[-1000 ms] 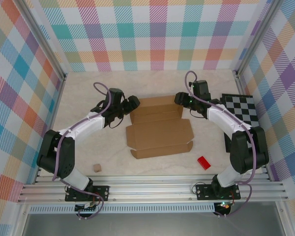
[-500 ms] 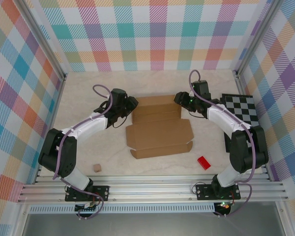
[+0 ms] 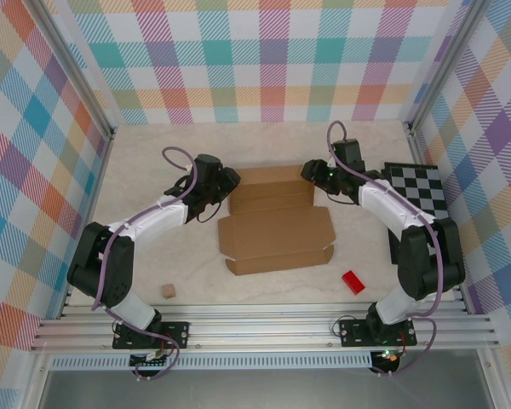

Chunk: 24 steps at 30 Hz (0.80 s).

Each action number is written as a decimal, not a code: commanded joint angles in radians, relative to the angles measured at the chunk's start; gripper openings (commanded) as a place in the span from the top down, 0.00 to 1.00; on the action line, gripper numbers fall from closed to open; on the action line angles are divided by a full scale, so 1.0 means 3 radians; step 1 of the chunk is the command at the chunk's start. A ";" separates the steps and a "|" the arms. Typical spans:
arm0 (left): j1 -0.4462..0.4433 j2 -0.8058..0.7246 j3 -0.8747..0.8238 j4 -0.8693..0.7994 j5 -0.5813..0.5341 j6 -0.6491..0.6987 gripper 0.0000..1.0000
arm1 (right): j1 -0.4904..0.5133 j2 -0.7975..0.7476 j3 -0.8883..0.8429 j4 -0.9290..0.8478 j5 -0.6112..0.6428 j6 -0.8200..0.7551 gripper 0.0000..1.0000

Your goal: Fold the paper box

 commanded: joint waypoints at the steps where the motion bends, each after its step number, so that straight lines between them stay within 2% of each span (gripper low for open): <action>1: -0.0155 0.0039 0.0027 -0.0266 0.0213 0.0143 0.48 | 0.0149 -0.0063 0.0064 -0.0510 -0.0261 -0.0155 0.41; 13: 0.0318 -0.0483 0.0078 -0.0760 0.0262 0.0695 0.23 | -0.0055 -0.0206 0.0472 -0.1090 -0.0006 -0.0690 0.31; 16: 0.0396 -0.0656 0.0160 -0.1069 0.0232 0.1001 0.22 | -0.0093 -0.0250 0.0625 -0.1284 0.0062 -0.0933 0.32; 21: 0.0395 -0.1026 0.0079 -0.1502 0.0241 0.1757 0.25 | -0.0087 -0.0529 0.0719 -0.1558 0.0085 -0.1447 0.34; 24: 0.0387 -0.1261 -0.0166 -0.1743 0.0287 0.1900 0.26 | -0.0077 -0.0761 0.0542 -0.1779 0.0160 -0.1493 0.36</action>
